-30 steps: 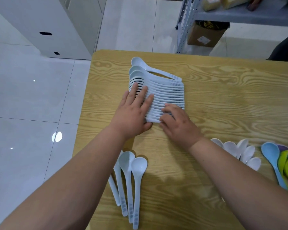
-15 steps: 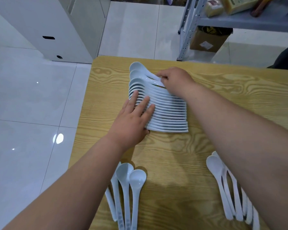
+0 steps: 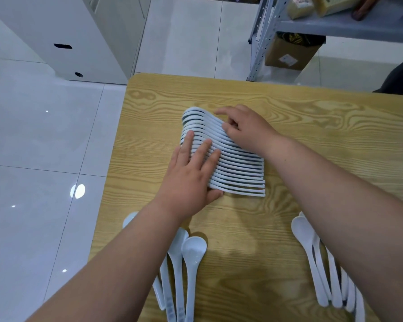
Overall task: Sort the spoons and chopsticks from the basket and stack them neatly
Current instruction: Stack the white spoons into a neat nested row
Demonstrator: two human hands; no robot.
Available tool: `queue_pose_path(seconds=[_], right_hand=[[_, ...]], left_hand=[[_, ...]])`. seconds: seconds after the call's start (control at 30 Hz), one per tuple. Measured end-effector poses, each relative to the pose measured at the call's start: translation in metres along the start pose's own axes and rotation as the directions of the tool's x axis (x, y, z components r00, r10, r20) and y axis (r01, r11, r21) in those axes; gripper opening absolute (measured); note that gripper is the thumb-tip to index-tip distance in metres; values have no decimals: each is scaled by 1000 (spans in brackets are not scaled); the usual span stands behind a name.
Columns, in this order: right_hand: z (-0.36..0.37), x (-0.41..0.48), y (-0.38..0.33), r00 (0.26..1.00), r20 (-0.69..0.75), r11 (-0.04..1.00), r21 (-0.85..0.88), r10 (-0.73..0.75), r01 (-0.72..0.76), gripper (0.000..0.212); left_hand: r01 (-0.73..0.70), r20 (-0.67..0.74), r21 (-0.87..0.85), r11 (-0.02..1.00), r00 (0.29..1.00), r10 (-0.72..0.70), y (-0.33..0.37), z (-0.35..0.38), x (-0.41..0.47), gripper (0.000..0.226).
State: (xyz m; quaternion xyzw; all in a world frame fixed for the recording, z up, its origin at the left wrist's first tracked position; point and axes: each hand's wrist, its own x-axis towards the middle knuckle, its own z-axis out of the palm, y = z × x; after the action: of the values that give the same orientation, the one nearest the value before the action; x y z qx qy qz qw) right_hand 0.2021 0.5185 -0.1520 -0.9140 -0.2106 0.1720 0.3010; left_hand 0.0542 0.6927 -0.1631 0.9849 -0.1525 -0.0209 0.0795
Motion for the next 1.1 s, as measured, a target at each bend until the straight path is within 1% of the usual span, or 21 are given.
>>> queue_pose_path(seconds=[0.03,0.1,0.2,0.3,0.37,0.5,0.63,0.7,0.77,0.8,0.83,0.9,0.93,1.0,1.03,1.1], right_hand=[[0,0,0,1000,27,1000,-21,-7,7,41],[0,-1,4,999,47,997,-78,-10,14,45],[2,-5,11,999,32,995,-99,-12,15,43],[11,-5,9,994,24,986,-125,-108,110,41],[15,-1,6,990,26,977,-154,-142,144,41],[12,9,-1,988,52,975,-161,-147,154,39],[9,10,-6,990,118,995,-50,-76,82,55],[5,10,-4,986,160,997,-41,-53,61,56],[0,9,-1,981,189,994,-81,-55,71,51],[-1,6,0,982,181,989,-130,-50,74,47],[1,2,2,990,133,976,-206,-42,69,41],[13,-12,7,998,-53,932,-363,-35,13,35],[21,-21,9,990,-135,931,-366,-43,-9,35],[33,-33,12,976,-211,960,-279,-57,-5,39],[36,-34,14,975,-214,968,-252,-52,-4,42],[36,-31,17,980,-189,966,-257,-58,8,45]], left_hand=[[0,-10,-8,1000,1000,0,0,1,0,91],[5,-27,-25,1000,1000,-5,-1,1,-1,89],[30,-58,-37,999,998,-32,1,1,-5,88],[81,-95,-26,996,992,-83,7,1,-8,92],[113,-100,-23,993,988,-115,10,2,-10,94],[105,-104,-30,994,989,-107,10,3,-10,93],[96,-83,-26,995,992,-97,9,2,-9,92],[86,-90,-27,996,992,-88,9,3,-10,91],[85,-89,-23,996,992,-87,9,2,-11,90],[89,-83,-15,996,992,-90,9,2,-11,91],[95,-76,-1,995,993,-95,10,2,-11,91],[96,-75,19,995,993,-94,9,2,-10,93],[87,-79,14,996,993,-85,9,3,-10,93],[60,-96,-5,998,994,-60,6,5,-10,94],[53,-108,-13,999,993,-54,4,5,-10,93],[58,-137,-22,998,989,-61,3,7,-10,91]])
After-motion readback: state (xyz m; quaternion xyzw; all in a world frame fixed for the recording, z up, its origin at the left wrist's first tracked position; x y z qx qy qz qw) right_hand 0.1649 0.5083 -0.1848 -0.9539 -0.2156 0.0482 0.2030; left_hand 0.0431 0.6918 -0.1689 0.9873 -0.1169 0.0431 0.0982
